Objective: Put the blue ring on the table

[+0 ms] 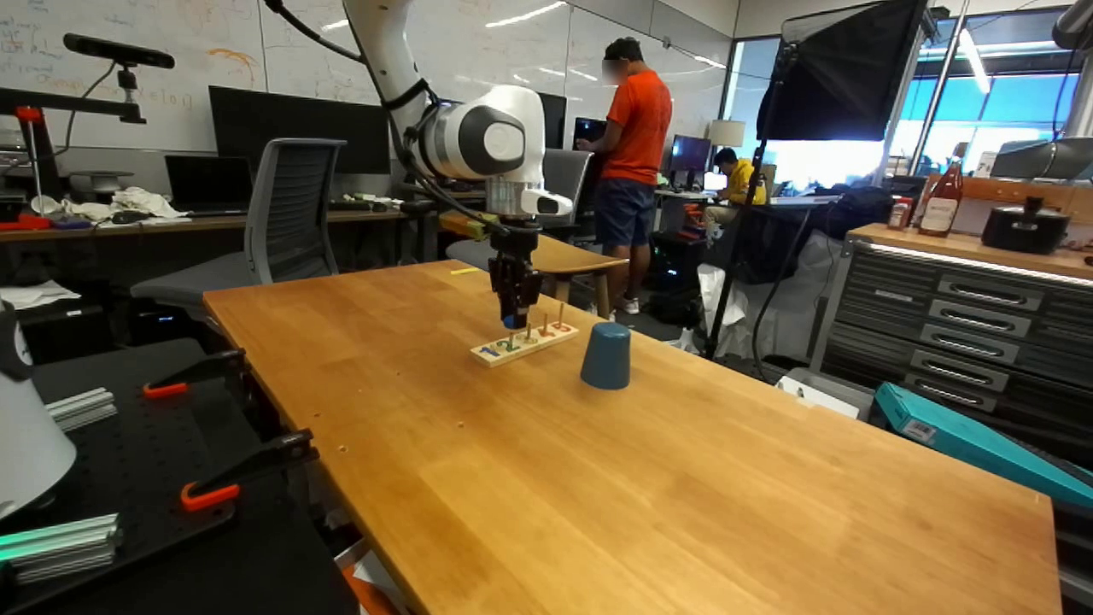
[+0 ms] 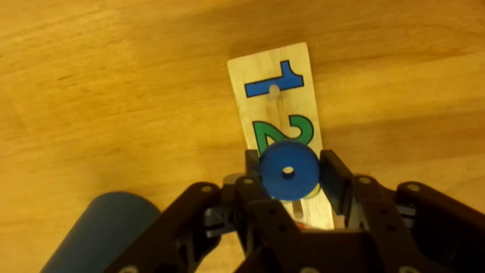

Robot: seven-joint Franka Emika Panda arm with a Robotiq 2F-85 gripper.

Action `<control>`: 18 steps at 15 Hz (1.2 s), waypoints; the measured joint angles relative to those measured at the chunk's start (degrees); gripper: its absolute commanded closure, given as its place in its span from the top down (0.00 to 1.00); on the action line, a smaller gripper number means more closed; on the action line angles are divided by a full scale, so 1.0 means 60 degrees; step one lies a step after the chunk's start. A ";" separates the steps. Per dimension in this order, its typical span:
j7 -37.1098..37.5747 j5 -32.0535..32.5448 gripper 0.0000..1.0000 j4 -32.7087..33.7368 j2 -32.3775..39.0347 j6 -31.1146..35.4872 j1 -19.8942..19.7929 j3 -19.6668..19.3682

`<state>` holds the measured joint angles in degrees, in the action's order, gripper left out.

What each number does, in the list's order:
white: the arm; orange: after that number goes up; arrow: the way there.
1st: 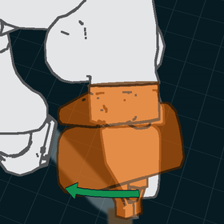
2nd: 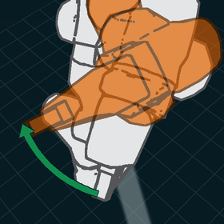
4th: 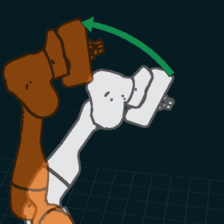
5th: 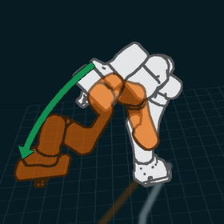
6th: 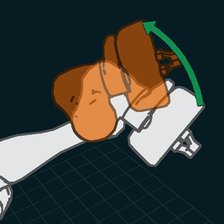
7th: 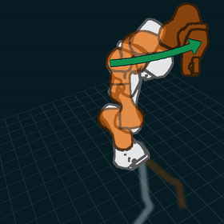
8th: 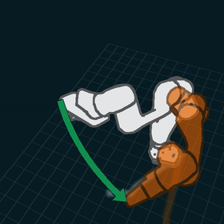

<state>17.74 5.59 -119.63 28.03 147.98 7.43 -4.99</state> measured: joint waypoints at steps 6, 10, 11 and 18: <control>-0.0172 0.0002 0.18 -0.0155 -0.1301 -0.0135 -0.0553 -0.0551; -0.0306 -0.0005 0.18 -0.0831 -0.1210 -0.0171 -0.1079 -0.0588; -0.0316 -0.0006 0.18 -0.1036 -0.1143 -0.0171 -0.1110 -0.0580; -0.0316 -0.0032 0.77 -0.1564 -0.0717 -0.0167 -0.1110 -0.0457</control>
<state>15.85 5.40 -129.02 23.72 146.97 0.77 -7.73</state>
